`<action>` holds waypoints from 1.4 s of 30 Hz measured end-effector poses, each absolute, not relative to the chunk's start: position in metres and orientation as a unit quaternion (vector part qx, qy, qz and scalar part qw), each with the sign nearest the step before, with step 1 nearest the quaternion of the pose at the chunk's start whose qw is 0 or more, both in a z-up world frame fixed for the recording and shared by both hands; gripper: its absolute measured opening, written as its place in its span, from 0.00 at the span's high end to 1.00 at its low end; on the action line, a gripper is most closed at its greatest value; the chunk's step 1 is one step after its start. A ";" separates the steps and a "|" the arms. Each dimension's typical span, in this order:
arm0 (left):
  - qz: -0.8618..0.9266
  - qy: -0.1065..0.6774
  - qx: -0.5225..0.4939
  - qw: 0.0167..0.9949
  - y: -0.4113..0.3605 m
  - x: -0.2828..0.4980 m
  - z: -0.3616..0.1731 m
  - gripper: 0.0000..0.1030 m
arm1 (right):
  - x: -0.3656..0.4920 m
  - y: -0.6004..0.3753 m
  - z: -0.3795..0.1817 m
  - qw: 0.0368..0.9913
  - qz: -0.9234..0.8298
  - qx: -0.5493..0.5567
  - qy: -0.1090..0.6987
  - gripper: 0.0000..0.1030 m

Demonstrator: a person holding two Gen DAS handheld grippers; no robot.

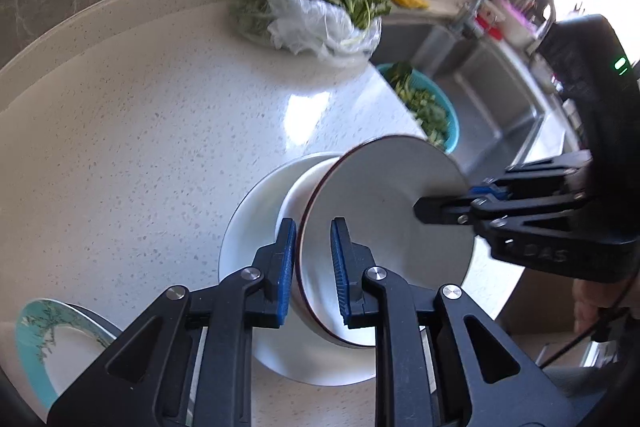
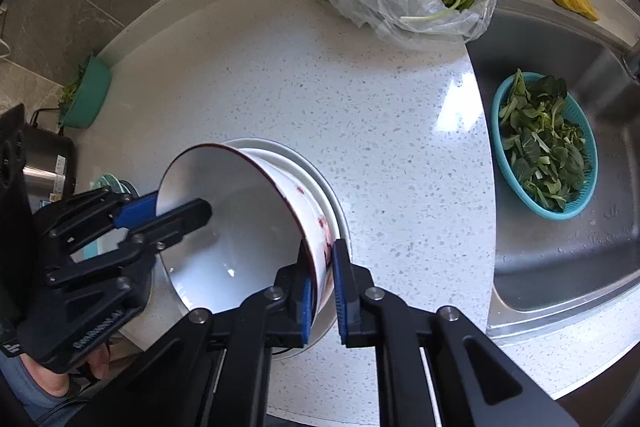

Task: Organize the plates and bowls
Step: 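Open both grippers to release the red-patterned bowl, then move both grippers to the white plate under the bowls and grasp its rim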

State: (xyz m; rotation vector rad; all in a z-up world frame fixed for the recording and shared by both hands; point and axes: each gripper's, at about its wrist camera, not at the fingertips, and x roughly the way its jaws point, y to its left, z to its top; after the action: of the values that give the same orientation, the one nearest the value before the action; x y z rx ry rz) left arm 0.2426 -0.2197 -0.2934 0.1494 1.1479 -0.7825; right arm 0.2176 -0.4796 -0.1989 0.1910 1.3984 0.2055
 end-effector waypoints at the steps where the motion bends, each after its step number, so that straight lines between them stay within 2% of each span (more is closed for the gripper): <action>1: -0.360 0.526 0.060 0.768 -0.218 0.243 -0.292 0.84 | 0.220 -0.480 -0.199 0.755 0.095 0.084 0.643 0.91; 2: -0.359 0.524 0.057 0.770 -0.216 0.243 -0.290 0.83 | 0.221 -0.479 -0.199 0.754 0.096 0.081 0.645 0.92; 5: -0.357 0.514 0.046 0.778 -0.212 0.243 -0.286 0.71 | 0.225 -0.473 -0.196 0.750 0.102 0.062 0.651 0.92; 6: -0.355 0.511 0.042 0.781 -0.210 0.243 -0.284 0.66 | 0.228 -0.468 -0.193 0.749 0.108 0.053 0.652 0.92; 7: -0.353 0.508 0.035 0.785 -0.207 0.243 -0.282 0.57 | 0.230 -0.463 -0.191 0.748 0.113 0.043 0.652 0.92; 8: -0.351 0.504 0.029 0.789 -0.205 0.242 -0.280 0.54 | 0.231 -0.459 -0.188 0.749 0.118 0.035 0.651 0.93; 17: -0.353 0.482 0.001 0.802 -0.185 0.237 -0.265 0.53 | 0.236 -0.451 -0.187 0.748 0.131 0.011 0.650 0.92; 20: -0.339 0.476 -0.015 0.811 -0.172 0.232 -0.258 0.39 | 0.238 -0.464 -0.171 0.761 0.147 0.048 0.630 0.89; 21: -0.331 0.473 -0.021 0.816 -0.165 0.226 -0.255 0.33 | 0.239 -0.471 -0.163 0.767 0.155 0.065 0.619 0.84; 23: -0.313 0.472 -0.027 0.824 -0.154 0.218 -0.253 0.22 | 0.246 -0.488 -0.152 0.776 0.171 0.078 0.602 0.40; 24: -0.301 0.475 -0.029 0.826 -0.149 0.213 -0.254 0.17 | 0.249 -0.497 -0.148 0.783 0.174 0.073 0.593 0.36; 27: -0.264 0.490 -0.043 0.830 -0.133 0.195 -0.260 0.17 | 0.256 -0.519 -0.150 0.784 0.182 0.051 0.592 0.36; 33: -0.238 0.498 -0.026 0.833 -0.123 0.169 -0.262 0.17 | 0.243 -0.525 -0.185 0.760 0.193 0.042 0.619 0.44; 42: -0.232 0.505 -0.038 0.831 -0.126 0.146 -0.276 0.17 | 0.222 -0.513 -0.190 0.764 0.181 0.008 0.620 0.45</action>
State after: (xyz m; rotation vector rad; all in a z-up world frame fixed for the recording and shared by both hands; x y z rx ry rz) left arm 0.1464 -0.1256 -0.2761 -0.0801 1.0702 -0.4912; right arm 0.2221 -0.5125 -0.1897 0.0176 1.3472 0.3942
